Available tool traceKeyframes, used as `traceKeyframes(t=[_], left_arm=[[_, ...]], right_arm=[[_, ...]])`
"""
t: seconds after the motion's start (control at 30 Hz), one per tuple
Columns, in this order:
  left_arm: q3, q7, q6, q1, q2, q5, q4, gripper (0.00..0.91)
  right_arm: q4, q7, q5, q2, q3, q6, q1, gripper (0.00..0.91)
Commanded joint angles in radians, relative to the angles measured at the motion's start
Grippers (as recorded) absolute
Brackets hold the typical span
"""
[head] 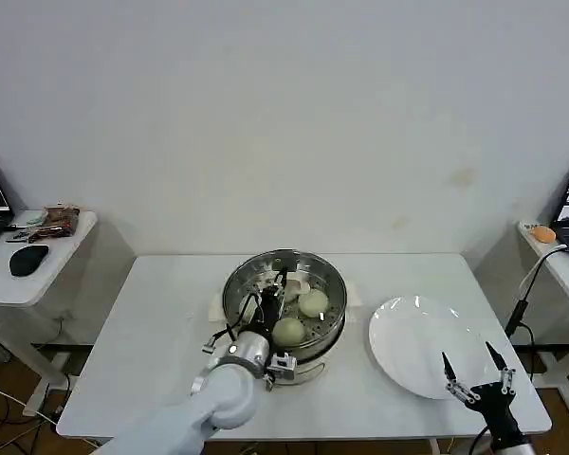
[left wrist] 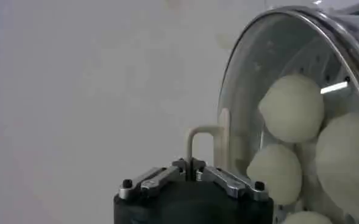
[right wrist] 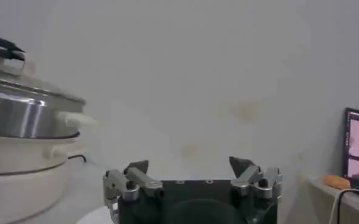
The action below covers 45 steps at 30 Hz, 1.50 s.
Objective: Take steamed baozi put them in steamer then cover it.
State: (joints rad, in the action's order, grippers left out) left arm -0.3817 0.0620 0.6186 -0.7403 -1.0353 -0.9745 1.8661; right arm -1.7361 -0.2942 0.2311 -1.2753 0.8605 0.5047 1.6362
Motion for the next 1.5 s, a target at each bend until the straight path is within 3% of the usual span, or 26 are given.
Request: traceKeyframes(t=[0.03,0.2,0.23,0.27,0.3,0.53,0.8,0.9,1.13,1.3,1.4,1.5], left_arm=[[-0.01,-0.004,-0.001,0.003,-0.007,0.001,-0.005,0.0],[-0.011,-0.001,-0.001,0.005,-0.002,0.001,-0.01,0.02],[-0.011,-0.001,-0.001,0.005,-0.001,0.001,-0.01,0.242],[-0.011,-0.005,-0.001,0.003,0.0,0.001,-0.009,0.867],[-0.01,-0.005,-0.001,0.002,0.0,0.001,-0.007,0.907],[0.024,-0.008,-0.002,-0.011,0.011,0.027,0.038,0.907],[0.117,0.005,-0.007,-0.068,0.075,0.177,0.174,0.907],[0.183,0.014,-0.007,-0.112,0.104,0.317,0.258,0.907],[0.454,-0.059,-0.009,-0.201,0.13,1.03,0.429,0.907],[0.557,-0.078,-0.027,-0.227,0.144,1.364,0.447,0.907],[0.666,-0.073,-0.074,-0.284,0.108,1.54,0.415,0.907],[0.773,-0.073,-0.186,-0.34,0.076,1.616,0.341,0.907]], right_arm=[[0.002,0.0,0.0,0.0,0.0,0.002,0.001,0.907],[0.004,0.0,0.002,0.001,0.003,0.004,0.003,0.907],[0.004,0.0,0.002,0.001,0.003,0.004,0.003,0.907],[0.004,0.0,0.002,0.001,0.004,0.003,0.003,0.907],[0.004,0.0,0.002,0.001,0.004,0.003,0.003,0.907],[0.006,-0.001,0.0,0.003,0.003,0.003,0.003,0.907],[0.007,-0.002,0.002,0.007,0.011,0.011,0.012,0.907],[0.005,-0.002,0.004,0.011,0.013,0.012,0.014,0.907],[0.007,-0.004,0.017,0.021,0.015,0.01,0.01,0.907],[0.009,-0.005,0.024,0.026,0.014,0.005,0.002,0.907],[0.012,-0.007,0.032,0.029,0.014,0.006,-0.002,0.907],[0.022,-0.01,0.037,0.032,0.013,0.015,-0.008,0.907]])
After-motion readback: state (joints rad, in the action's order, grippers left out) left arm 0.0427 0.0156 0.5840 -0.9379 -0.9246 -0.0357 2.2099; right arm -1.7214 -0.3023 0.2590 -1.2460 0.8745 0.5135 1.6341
